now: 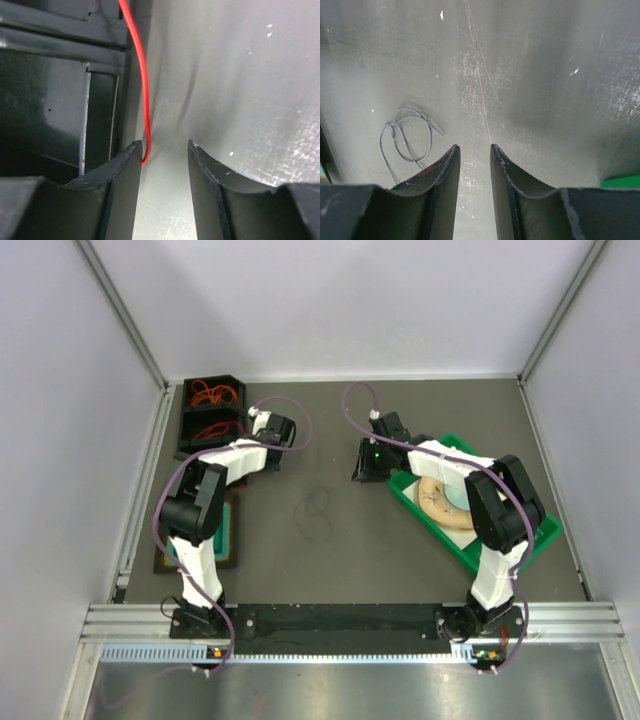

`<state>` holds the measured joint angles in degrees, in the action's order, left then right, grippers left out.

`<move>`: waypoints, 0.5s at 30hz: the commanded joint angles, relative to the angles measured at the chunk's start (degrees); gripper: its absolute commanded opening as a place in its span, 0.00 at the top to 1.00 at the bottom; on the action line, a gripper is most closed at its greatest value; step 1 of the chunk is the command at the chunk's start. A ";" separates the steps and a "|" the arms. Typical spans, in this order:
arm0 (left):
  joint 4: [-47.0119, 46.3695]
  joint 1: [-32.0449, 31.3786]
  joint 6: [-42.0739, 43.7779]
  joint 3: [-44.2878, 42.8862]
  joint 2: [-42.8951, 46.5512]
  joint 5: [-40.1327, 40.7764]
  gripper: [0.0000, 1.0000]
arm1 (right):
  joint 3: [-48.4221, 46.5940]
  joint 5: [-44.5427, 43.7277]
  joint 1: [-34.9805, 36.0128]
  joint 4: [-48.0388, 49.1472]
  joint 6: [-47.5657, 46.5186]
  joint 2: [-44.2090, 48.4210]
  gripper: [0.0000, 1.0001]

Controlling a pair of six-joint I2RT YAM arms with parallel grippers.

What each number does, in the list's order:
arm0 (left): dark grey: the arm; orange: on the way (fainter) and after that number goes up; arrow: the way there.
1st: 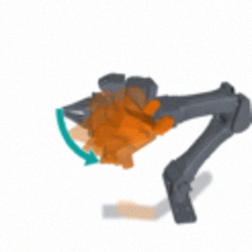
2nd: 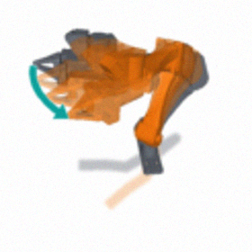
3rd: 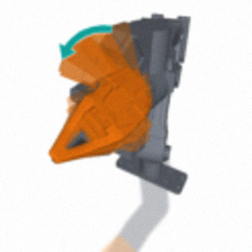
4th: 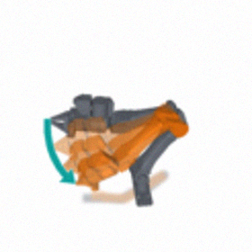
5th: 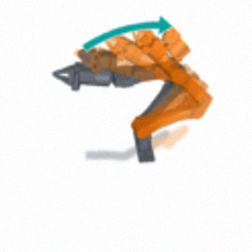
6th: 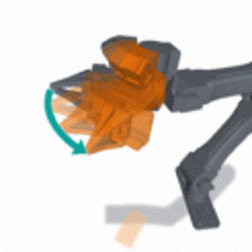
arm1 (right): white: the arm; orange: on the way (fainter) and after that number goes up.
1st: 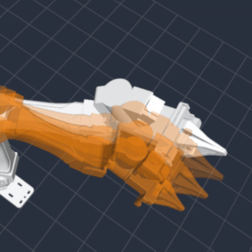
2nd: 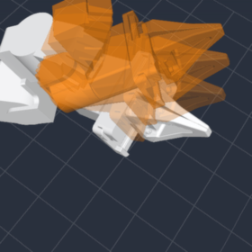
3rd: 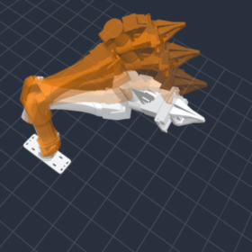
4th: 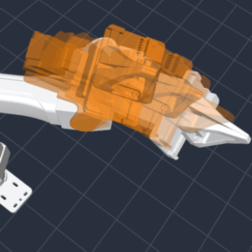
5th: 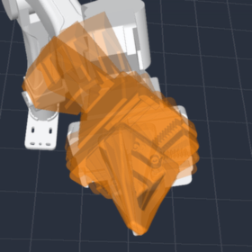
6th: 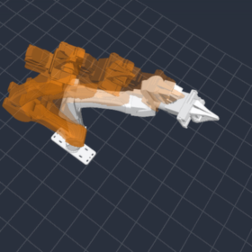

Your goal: Untangle the cables

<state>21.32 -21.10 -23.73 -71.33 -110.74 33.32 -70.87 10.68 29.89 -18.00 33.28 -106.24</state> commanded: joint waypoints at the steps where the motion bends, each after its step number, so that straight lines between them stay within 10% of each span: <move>1: -2.25 -0.08 2.27 -3.20 -1.14 2.10 0.51 | -0.67 0.31 0.61 1.39 0.21 2.52 0.69; 3: -2.16 -0.08 2.81 -3.64 -1.32 2.19 0.54 | -0.67 0.22 0.61 1.48 0.21 2.52 0.69; 8: -2.16 -0.08 4.30 -4.61 -0.36 3.76 1.00 | -0.50 0.13 0.61 1.47 0.21 2.52 0.69; 15: -0.76 -0.08 9.13 -8.38 3.50 3.77 1.00 | -0.58 -0.13 0.61 1.30 0.21 2.79 0.69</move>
<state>21.04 -21.10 -18.13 -75.94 -111.50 35.66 -70.87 10.66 29.89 -18.00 33.28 -106.24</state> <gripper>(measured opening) 0.022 0.310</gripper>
